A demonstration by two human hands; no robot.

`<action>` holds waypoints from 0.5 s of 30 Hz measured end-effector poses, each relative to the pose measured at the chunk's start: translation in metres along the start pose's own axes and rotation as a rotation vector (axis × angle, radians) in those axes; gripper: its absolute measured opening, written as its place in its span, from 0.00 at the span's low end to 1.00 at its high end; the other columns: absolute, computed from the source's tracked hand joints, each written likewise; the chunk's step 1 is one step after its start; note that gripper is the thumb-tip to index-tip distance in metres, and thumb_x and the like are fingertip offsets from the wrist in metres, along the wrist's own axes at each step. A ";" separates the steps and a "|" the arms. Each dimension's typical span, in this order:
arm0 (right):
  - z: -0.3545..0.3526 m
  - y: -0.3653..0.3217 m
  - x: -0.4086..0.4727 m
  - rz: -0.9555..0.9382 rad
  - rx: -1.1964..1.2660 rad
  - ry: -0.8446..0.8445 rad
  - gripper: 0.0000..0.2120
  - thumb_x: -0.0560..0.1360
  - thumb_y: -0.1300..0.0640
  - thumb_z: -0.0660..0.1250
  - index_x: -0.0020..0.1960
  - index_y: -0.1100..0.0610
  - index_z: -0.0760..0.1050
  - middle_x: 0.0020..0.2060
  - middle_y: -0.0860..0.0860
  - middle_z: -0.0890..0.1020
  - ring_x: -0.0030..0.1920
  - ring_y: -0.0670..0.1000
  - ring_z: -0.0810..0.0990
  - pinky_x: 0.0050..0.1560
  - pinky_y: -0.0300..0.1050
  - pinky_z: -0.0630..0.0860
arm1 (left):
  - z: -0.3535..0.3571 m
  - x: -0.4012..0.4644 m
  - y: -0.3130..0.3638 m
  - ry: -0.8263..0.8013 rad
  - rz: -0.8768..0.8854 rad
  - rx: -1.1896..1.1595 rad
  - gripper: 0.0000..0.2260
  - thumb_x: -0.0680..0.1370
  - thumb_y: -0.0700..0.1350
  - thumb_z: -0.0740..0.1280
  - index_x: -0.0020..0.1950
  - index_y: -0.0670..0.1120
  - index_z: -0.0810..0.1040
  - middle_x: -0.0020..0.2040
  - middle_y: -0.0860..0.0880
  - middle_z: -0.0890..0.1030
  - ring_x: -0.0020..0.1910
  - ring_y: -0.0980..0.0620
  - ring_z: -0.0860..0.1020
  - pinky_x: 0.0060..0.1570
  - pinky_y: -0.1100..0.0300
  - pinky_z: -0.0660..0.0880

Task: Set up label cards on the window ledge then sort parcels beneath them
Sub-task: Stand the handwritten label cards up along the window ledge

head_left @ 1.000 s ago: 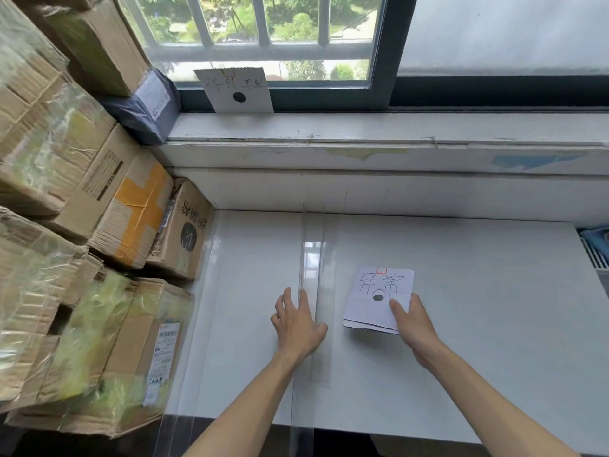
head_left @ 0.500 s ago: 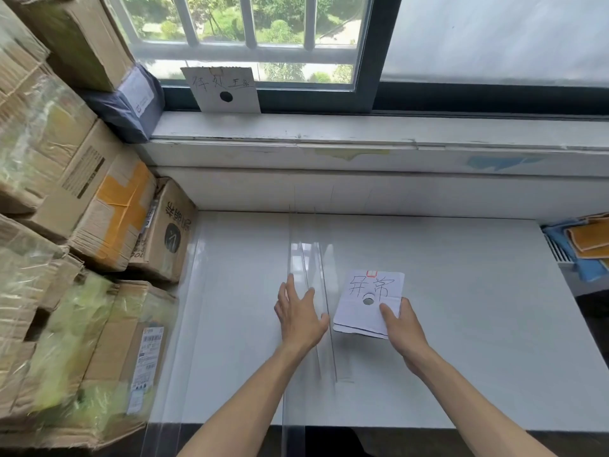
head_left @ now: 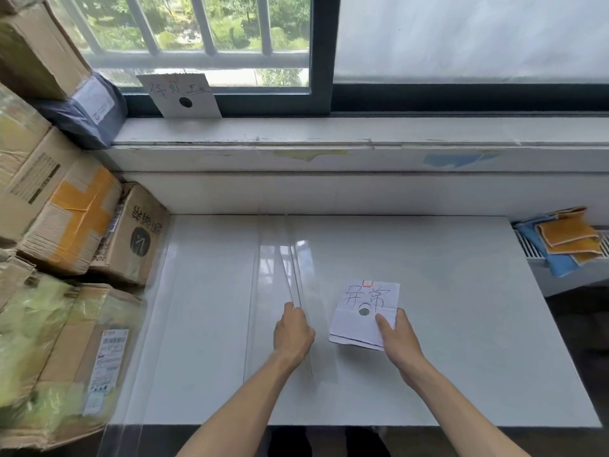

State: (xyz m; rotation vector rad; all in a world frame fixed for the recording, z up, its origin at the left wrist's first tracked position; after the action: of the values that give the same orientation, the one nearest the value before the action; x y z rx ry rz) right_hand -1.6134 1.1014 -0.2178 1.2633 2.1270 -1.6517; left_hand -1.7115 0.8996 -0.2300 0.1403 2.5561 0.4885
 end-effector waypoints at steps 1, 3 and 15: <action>-0.008 0.004 0.002 0.001 -0.002 -0.010 0.09 0.83 0.53 0.59 0.63 0.50 0.69 0.54 0.44 0.78 0.56 0.50 0.78 0.51 0.47 0.72 | 0.005 -0.001 0.007 0.006 -0.002 0.002 0.05 0.77 0.36 0.62 0.43 0.42 0.67 0.57 0.44 0.71 0.39 0.44 0.70 0.38 0.56 0.65; -0.026 0.012 0.005 0.005 -0.009 -0.034 0.09 0.83 0.53 0.59 0.63 0.50 0.69 0.54 0.44 0.78 0.55 0.50 0.78 0.50 0.47 0.72 | 0.017 -0.004 0.022 0.009 0.007 0.008 0.04 0.77 0.36 0.62 0.44 0.42 0.69 0.58 0.44 0.71 0.41 0.43 0.72 0.39 0.56 0.65; -0.116 0.039 0.034 -0.003 0.022 -0.050 0.09 0.83 0.54 0.59 0.63 0.51 0.69 0.55 0.47 0.79 0.55 0.52 0.77 0.47 0.46 0.71 | 0.058 -0.024 0.085 -0.016 0.026 0.098 0.04 0.75 0.36 0.60 0.44 0.43 0.67 0.61 0.44 0.72 0.49 0.39 0.76 0.43 0.53 0.70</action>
State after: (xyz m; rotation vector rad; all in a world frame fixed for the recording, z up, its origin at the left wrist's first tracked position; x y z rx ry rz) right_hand -1.5674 1.2193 -0.2223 1.2124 2.0894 -1.6941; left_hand -1.6610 0.9925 -0.2332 0.2120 2.5661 0.3706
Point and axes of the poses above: each hand's wrist, its own x-axis towards the middle knuckle, its own z-axis out of the palm, y = z × x, the point moved 4 cm from there along x, towards the middle knuckle
